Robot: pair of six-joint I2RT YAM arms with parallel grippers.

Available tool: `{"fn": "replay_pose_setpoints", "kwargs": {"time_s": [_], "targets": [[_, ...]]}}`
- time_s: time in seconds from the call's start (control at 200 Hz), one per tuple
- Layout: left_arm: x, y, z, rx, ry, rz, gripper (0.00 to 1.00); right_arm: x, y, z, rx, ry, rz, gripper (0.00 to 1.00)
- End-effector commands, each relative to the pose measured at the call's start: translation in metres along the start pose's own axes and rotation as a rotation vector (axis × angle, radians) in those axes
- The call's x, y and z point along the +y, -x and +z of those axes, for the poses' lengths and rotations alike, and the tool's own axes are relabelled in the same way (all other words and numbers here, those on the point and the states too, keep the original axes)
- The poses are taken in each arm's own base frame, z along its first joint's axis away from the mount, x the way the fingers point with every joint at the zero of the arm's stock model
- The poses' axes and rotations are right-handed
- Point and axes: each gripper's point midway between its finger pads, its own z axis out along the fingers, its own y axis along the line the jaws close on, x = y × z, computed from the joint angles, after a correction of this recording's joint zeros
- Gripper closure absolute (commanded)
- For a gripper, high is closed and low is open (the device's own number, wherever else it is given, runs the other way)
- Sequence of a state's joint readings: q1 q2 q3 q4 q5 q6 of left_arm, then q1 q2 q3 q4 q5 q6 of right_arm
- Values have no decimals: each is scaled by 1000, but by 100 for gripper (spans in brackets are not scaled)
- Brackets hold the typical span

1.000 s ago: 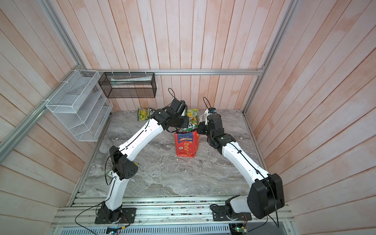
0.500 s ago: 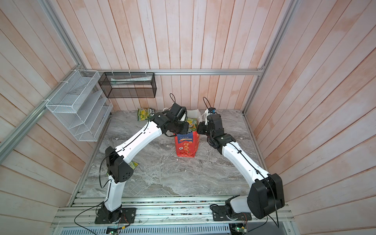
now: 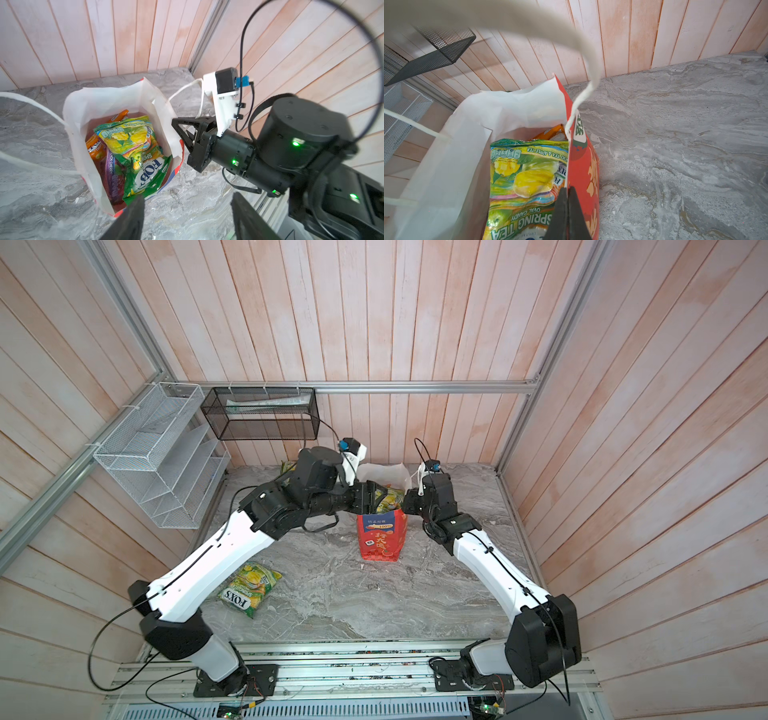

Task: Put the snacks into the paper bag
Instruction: 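Withdraw the left gripper and move it to the green Fox's packet nearest the robot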

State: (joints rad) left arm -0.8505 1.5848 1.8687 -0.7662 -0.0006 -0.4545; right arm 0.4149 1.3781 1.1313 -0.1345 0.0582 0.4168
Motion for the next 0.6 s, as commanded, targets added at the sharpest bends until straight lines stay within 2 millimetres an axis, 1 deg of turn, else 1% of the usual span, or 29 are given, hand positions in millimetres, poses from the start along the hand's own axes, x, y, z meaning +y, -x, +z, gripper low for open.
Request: {"fn": "replay_pose_setpoints", "kwargs": {"time_s": [0.0,0.045,0.095,0.175,0.22,0.27,0.35,0.425,0.46,0.555,0.595], "targets": [[12,-13,-12,-56,2,-32,26,-2,-10,-2,28,-9,-19,100],[20,-22,-26,-72,14,-39,22,-1,-9,-2,23,-5,-17,100],[29,-31,-41,-98,26,-45,20,-2,-9,-2,22,-6,-17,100],[50,-53,-64,-143,61,-69,12,-3,-10,-1,26,-11,-17,100],[63,-67,-75,-154,85,-86,8,-3,-12,1,32,-14,-20,100],[77,-87,-85,-152,107,-109,8,-4,-12,0,32,-15,-21,100],[100,-124,-93,-136,140,-156,7,-5,-11,-1,24,-19,-20,100],[125,-160,-95,-122,194,-222,7,-5,-11,-1,26,-22,-20,100],[139,-178,-95,-109,239,-259,6,-5,-12,0,28,-22,-21,100],[186,-218,-103,-100,425,-417,4,-6,-12,0,28,-25,-22,100],[202,-233,-108,-93,498,-478,0,-6,-11,-1,25,-24,-22,100]]}}
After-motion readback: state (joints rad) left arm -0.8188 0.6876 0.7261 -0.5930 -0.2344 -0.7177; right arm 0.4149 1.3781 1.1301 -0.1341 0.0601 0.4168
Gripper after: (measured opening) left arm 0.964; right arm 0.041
